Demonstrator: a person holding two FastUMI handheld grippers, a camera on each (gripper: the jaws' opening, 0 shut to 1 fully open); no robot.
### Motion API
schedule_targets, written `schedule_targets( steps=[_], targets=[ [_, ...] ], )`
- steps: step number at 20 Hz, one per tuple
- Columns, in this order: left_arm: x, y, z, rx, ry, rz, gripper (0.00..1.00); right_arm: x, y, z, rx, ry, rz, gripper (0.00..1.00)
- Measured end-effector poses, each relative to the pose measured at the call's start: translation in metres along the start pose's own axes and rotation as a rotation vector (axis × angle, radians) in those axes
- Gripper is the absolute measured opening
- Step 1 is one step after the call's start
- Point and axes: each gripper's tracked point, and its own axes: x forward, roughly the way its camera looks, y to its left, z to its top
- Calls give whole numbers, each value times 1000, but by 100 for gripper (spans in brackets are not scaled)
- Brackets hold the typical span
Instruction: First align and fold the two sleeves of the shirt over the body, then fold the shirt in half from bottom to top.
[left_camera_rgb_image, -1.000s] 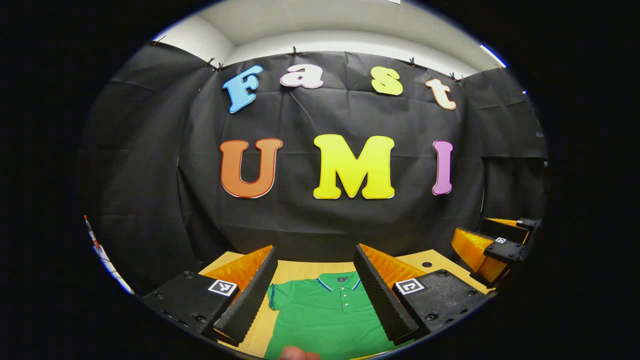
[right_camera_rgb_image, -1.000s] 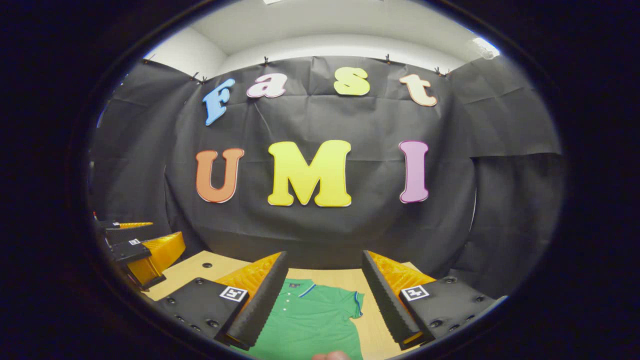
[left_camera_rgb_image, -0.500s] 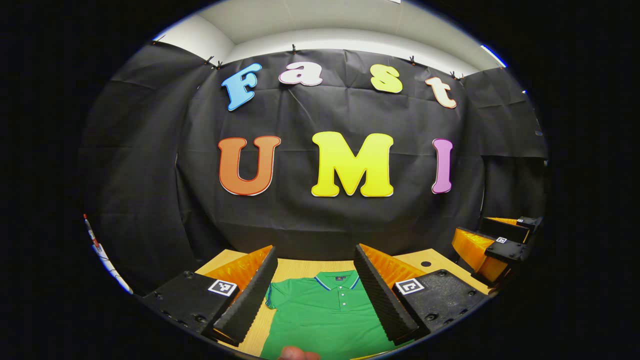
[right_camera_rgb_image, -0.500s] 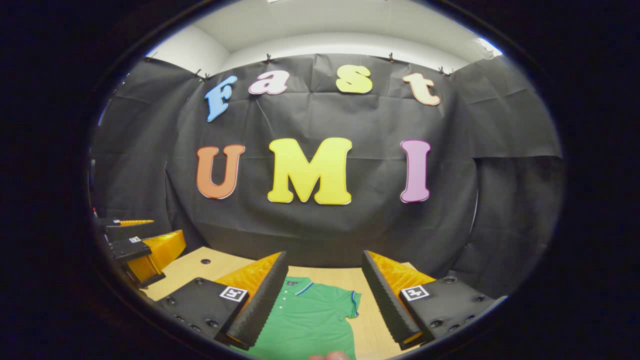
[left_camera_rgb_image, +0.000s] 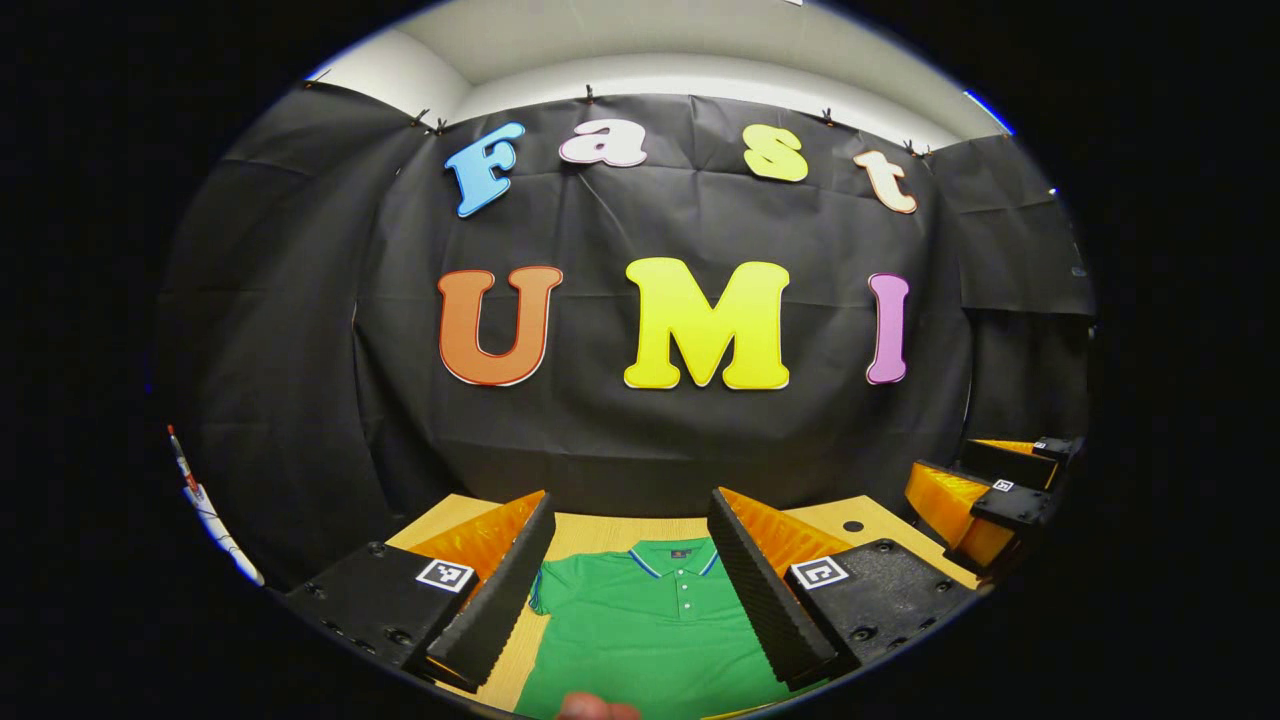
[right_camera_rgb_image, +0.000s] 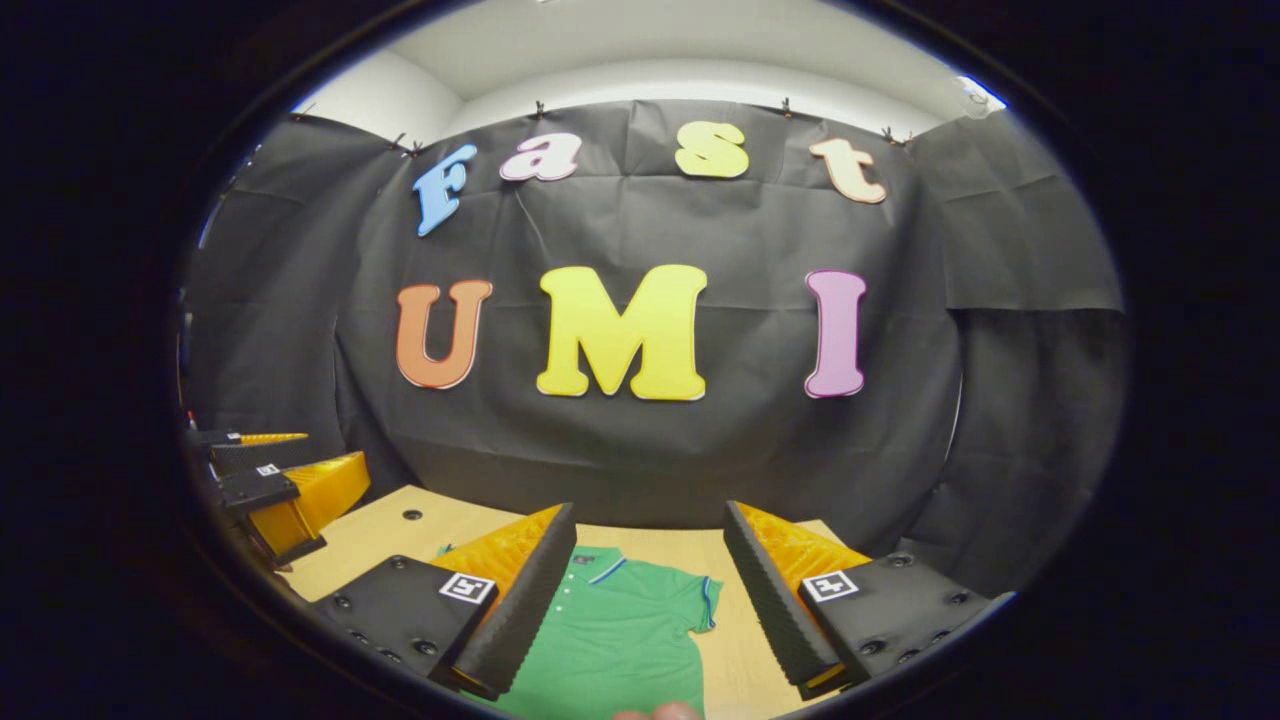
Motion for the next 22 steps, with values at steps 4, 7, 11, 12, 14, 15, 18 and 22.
schedule_targets(
  steps=[4,7,11,12,14,15,18,22],
  targets=[
    [2,-1,-13,0,30,3,99,4,-4,-8,-7,24,8,95],
    [4,-10,-26,-23,59,-19,99,13,-4,-26,-9,68,43,95],
    [4,-18,-43,-26,100,-43,99,30,-20,-61,-18,168,42,96],
    [5,-21,-47,-27,106,-53,99,36,-26,-69,-15,191,36,96],
    [6,-23,-53,-25,119,-67,99,53,-40,-90,-9,244,22,95],
    [8,-23,-56,-23,124,-72,99,62,-44,-105,-7,285,27,95],
    [17,-16,-65,-11,138,-52,99,89,-58,-154,12,429,40,96],
    [27,-8,-76,-16,165,-17,99,131,-77,-197,35,532,26,96]
  ],
)
